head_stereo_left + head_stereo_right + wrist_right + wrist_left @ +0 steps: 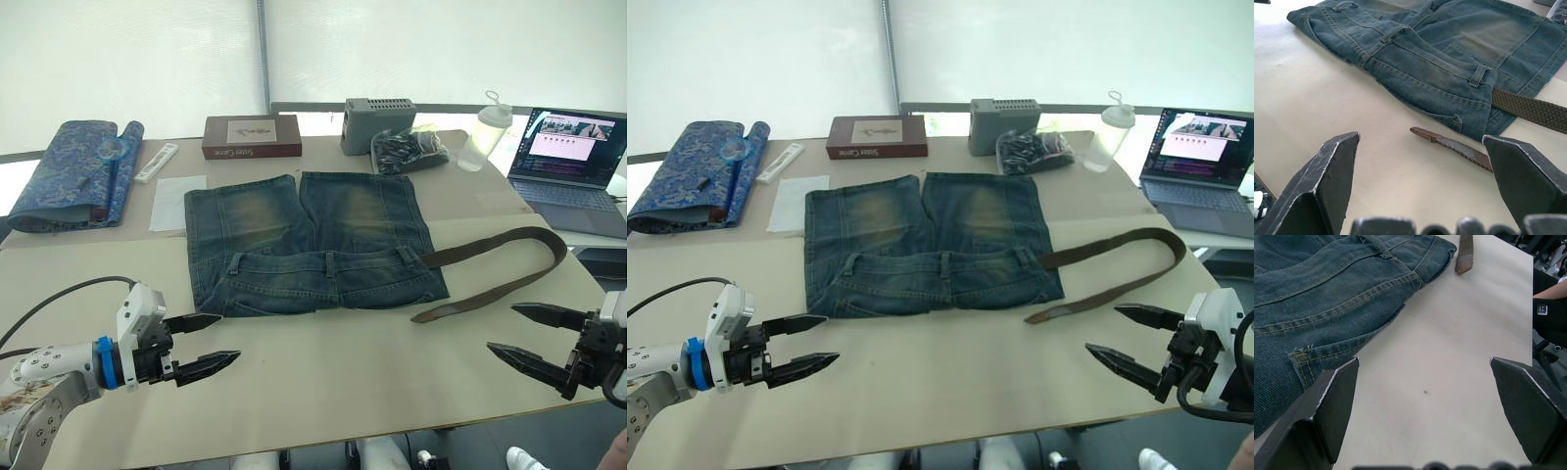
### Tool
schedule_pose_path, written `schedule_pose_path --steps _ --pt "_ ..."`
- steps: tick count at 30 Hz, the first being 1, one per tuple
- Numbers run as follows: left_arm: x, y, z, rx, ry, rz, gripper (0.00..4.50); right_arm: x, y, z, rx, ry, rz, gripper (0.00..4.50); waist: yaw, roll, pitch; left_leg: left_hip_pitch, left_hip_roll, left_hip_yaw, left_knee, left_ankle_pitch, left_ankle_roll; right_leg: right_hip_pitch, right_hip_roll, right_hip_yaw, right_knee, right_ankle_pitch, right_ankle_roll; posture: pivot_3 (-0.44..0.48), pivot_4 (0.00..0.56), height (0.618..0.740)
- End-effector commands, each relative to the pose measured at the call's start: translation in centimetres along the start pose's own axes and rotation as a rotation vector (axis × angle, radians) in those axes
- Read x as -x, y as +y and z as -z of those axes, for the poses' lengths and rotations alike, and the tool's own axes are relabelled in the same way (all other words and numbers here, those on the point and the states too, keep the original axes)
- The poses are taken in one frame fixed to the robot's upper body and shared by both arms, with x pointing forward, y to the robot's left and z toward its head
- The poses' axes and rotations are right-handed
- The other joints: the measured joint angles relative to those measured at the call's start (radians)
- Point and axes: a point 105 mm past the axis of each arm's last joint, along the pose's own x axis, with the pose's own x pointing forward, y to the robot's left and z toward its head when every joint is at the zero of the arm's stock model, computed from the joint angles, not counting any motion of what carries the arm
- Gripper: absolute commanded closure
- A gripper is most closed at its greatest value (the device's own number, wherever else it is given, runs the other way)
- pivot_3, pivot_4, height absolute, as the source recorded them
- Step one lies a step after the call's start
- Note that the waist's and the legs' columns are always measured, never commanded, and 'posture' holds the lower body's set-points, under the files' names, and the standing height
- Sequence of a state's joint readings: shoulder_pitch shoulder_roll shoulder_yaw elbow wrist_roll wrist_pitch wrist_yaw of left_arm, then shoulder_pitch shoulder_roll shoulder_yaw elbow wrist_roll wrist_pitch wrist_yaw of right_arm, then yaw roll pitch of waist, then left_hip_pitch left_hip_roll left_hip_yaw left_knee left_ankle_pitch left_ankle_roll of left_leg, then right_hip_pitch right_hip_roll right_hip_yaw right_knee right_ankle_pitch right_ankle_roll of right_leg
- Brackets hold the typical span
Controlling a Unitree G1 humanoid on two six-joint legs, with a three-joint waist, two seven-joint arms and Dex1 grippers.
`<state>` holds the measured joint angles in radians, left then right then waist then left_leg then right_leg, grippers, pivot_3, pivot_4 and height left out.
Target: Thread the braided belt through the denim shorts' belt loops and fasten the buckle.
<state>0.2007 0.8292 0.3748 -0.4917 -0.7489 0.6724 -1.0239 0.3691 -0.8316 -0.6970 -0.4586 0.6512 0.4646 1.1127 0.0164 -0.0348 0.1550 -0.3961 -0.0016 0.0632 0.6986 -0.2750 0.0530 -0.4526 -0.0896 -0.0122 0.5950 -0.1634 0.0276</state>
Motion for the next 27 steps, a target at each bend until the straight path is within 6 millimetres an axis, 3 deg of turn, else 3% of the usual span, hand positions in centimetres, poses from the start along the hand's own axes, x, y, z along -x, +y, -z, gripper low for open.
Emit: schedule_pose_path --steps 1,6,9,14,16,18,20,23,27 --pt "-0.5 -0.1 -1.6 -0.050 -0.032 0.012 0.00 -0.1 0.2 -0.7 0.024 -0.054 0.005 0.04 0.001 0.000 0.000 0.000 0.000 0.000 0.000 0.000 0.000 0.000 0.000 0.000 0.000 0.000 0.000 0.000 0.150 0.740" --pt "-2.1 1.3 -2.4 -0.057 -0.060 0.016 0.00 -1.9 -0.9 -1.4 -0.008 -0.138 0.189 0.04 0.008 0.002 -0.001 0.002 0.000 0.000 0.000 0.000 0.000 0.003 0.000 0.000 0.000 0.000 0.000 0.000 0.150 0.740" --pt "-2.4 1.6 -3.2 -0.063 -0.085 0.011 0.00 -2.9 0.4 -2.4 0.003 -0.157 0.144 0.04 0.003 0.002 -0.001 0.007 -0.001 0.001 -0.003 0.000 0.000 0.006 0.000 0.001 0.000 0.000 0.000 0.000 0.150 0.740" --pt "-3.0 1.8 -3.3 -0.072 -0.094 0.001 0.00 -3.6 0.7 -3.4 -0.016 -0.205 0.106 0.04 -0.005 0.002 0.000 0.007 -0.001 -0.001 -0.003 -0.001 0.000 0.010 0.000 -0.001 -0.001 0.001 -0.005 0.000 0.150 0.740" --pt "-3.1 1.6 -3.4 -0.076 -0.091 0.012 0.00 -3.9 0.7 -3.6 -0.018 -0.207 0.105 0.04 -0.010 0.004 0.003 0.011 -0.003 -0.010 -0.002 -0.001 0.000 0.019 -0.003 -0.006 -0.001 -0.002 -0.003 0.000 0.150 0.740" --pt "-3.0 1.7 -3.5 -0.079 -0.091 0.012 0.00 -4.1 0.9 -4.0 -0.027 -0.225 0.103 0.04 -0.023 0.011 0.006 0.009 -0.020 -0.048 -0.002 0.001 0.004 0.040 -0.029 -0.041 0.002 -0.016 0.010 0.000 0.150 0.740" --pt "-2.9 2.0 -3.6 -0.088 -0.086 0.005 0.00 -4.2 0.8 -4.1 -0.034 -0.234 0.120 0.04 -0.022 0.019 0.011 0.011 -0.042 -0.083 -0.002 0.007 0.007 0.050 -0.038 -0.062 0.003 -0.021 0.020 0.000 0.150 0.740" --pt "-3.0 2.2 -3.8 -0.103 -0.080 -0.001 0.00 -4.1 0.9 -4.0 -0.050 -0.234 0.118 0.04 0.013 0.022 0.013 0.009 -0.054 -0.091 -0.003 0.011 0.004 0.039 -0.038 -0.053 0.009 -0.026 0.022 0.000 0.150 0.740" --pt "-3.8 2.5 -4.3 -0.155 -0.061 0.003 0.00 -3.9 1.1 -3.7 -0.059 -0.231 0.121 0.04 0.027 0.021 0.012 0.002 -0.054 -0.086 -0.003 0.012 0.003 0.031 -0.038 -0.047 0.016 -0.023 0.012 0.000 0.150 0.740"
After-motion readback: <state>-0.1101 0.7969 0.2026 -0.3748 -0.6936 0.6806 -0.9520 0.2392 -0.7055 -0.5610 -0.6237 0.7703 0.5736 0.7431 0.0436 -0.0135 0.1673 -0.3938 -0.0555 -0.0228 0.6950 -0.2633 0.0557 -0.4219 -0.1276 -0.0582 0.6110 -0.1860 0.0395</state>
